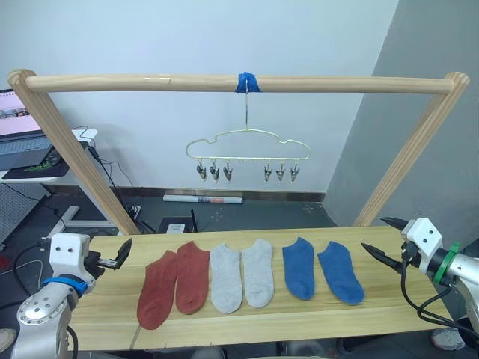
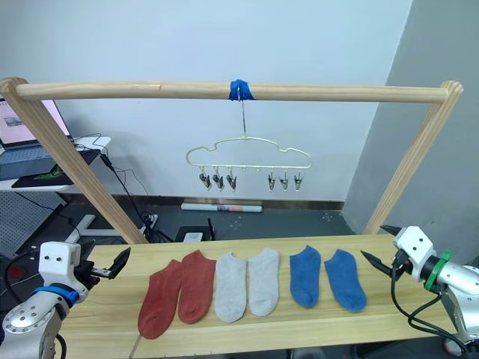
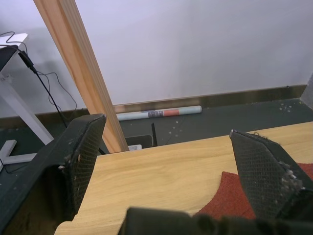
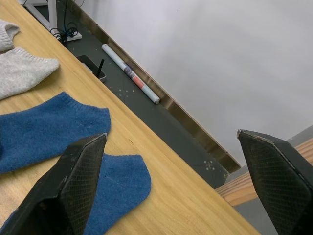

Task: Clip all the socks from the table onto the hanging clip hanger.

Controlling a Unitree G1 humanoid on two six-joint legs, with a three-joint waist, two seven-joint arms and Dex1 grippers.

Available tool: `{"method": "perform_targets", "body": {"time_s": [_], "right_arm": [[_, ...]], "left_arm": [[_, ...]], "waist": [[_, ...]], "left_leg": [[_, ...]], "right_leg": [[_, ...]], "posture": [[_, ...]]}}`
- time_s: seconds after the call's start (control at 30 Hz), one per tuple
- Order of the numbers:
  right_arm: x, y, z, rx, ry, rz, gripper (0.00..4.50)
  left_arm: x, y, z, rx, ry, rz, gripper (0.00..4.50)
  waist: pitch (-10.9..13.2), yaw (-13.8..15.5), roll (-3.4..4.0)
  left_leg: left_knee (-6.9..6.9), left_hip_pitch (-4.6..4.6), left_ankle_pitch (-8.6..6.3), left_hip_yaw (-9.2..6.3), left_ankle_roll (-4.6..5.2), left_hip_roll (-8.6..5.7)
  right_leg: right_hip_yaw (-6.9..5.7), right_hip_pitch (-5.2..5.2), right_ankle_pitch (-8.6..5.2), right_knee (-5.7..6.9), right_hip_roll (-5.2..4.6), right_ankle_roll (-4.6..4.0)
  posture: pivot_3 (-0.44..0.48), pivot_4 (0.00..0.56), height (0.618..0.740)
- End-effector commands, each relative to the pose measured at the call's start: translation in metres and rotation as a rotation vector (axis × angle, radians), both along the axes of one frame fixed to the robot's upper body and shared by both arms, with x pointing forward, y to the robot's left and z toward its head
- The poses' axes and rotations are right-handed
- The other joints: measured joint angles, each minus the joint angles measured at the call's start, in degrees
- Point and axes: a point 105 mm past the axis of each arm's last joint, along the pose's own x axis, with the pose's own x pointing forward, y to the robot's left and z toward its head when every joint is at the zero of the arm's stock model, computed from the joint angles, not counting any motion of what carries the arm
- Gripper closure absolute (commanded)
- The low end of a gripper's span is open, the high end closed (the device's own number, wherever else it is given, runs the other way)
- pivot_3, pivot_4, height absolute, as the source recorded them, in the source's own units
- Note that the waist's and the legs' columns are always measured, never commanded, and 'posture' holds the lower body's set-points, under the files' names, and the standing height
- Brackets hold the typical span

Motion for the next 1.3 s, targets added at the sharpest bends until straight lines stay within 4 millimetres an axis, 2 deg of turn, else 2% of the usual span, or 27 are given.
{"method": "perform_targets", "body": {"time_s": [0.03, 0.3, 0.5, 0.67, 0.8, 0.9, 1.13, 1.17, 1.2, 1.3], "right_arm": [[0.005, -0.001, 0.018, -0.012, -0.067, 0.016, 0.01], [0.005, 0.001, 0.018, -0.011, -0.066, 0.022, 0.01], [0.004, 0.003, 0.018, -0.009, -0.068, 0.022, 0.01], [0.003, 0.005, 0.018, -0.004, -0.068, 0.024, 0.01], [0.002, 0.007, 0.019, -0.002, -0.071, 0.024, 0.01], [0.0, 0.014, 0.023, 0.004, -0.089, 0.035, 0.01], [-0.008, 0.039, 0.046, 0.05, -0.136, 0.097, 0.01], [-0.01, 0.047, 0.053, 0.071, -0.145, 0.118, 0.01], [-0.011, 0.053, 0.058, 0.086, -0.149, 0.132, 0.01], [-0.017, 0.078, 0.075, 0.137, -0.17, 0.186, 0.01]], "left_arm": [[0.004, 0.001, 0.016, 0.039, -0.045, -0.004, 0.0], [0.002, 0.002, 0.012, 0.075, 0.001, 0.023, 0.0], [0.005, -0.014, 0.032, 0.004, -0.108, -0.099, 0.0], [0.002, -0.022, 0.038, -0.026, -0.166, -0.148, 0.0], [0.005, -0.019, 0.043, -0.032, -0.185, -0.117, 0.0], [0.016, -0.021, 0.046, -0.014, -0.219, -0.055, 0.0], [0.033, -0.063, 0.055, -0.091, -0.266, -0.131, 0.0], [0.039, -0.072, 0.058, -0.114, -0.278, -0.141, 0.0], [0.043, -0.078, 0.061, -0.131, -0.285, -0.146, 0.0], [0.054, -0.091, 0.072, -0.131, -0.312, -0.137, 0.0]], "waist": [[0.0, 0.0, 0.0], [0.0, 0.0, 0.0], [0.0, 0.0, 0.0], [0.0, 0.0, 0.01], [0.01, -0.01, 0.0], [0.0, 0.02, 0.0], [-0.02, -0.28, -0.02], [0.09, -0.34, -0.04], [0.3, -0.37, 0.03], [1.27, -0.63, 0.04]], "left_leg": [[0.0, 0.0, 0.0, 0.0, 0.0, 0.0], [0.0, 0.0, 0.0, 0.0, 0.0, 0.0], [0.0, 0.0, 0.0, 0.0, 0.0, 0.0], [0.0, 0.0, 0.0, 0.01, 0.0, 0.0], [0.0, -0.01, 0.0, 0.01, 0.0, 0.0], [0.0, -0.01, 0.0, 0.0, 0.0, 0.0], [0.0, -0.04, 0.0, 0.0, -0.01, -0.01], [0.01, -0.04, 0.0, 0.0, -0.01, 0.0], [0.01, -0.04, 0.0, 0.0, -0.01, 0.0], [0.06, 0.02, 0.0, -0.01, 0.0, -0.01]], "right_leg": [[0.0, 0.0, 0.0, 0.0, 0.0, 0.0], [0.0, 0.0, 0.0, 0.0, 0.0, 0.0], [0.0, -0.02, 0.0, 0.0, 0.0, 0.0], [0.01, -0.01, 0.0, 0.0, 0.0, 0.0], [0.01, -0.02, 0.0, 0.0, 0.0, 0.0], [0.02, -0.01, 0.0, 0.0, 0.0, 0.0], [0.02, -0.01, 0.01, -0.02, 0.01, 0.03], [0.03, -0.01, 0.01, -0.02, 0.03, 0.03], [0.03, -0.01, 0.0, -0.02, 0.03, 0.03], [0.08, 0.03, 0.03, 0.02, 0.05, 0.08]], "posture": [[-0.06, 0.0, 0.74], [-0.062, 0.0, 0.74], [-0.064, 0.0, 0.74], [-0.07, 0.0, 0.74], [-0.077, 0.0, 0.74], [-0.09, 0.0, 0.74], [-0.147, 0.0, 0.74], [-0.167, 0.025, 0.74], [-0.167, 0.025, 0.74], [-0.195, 0.092, 0.74]]}}
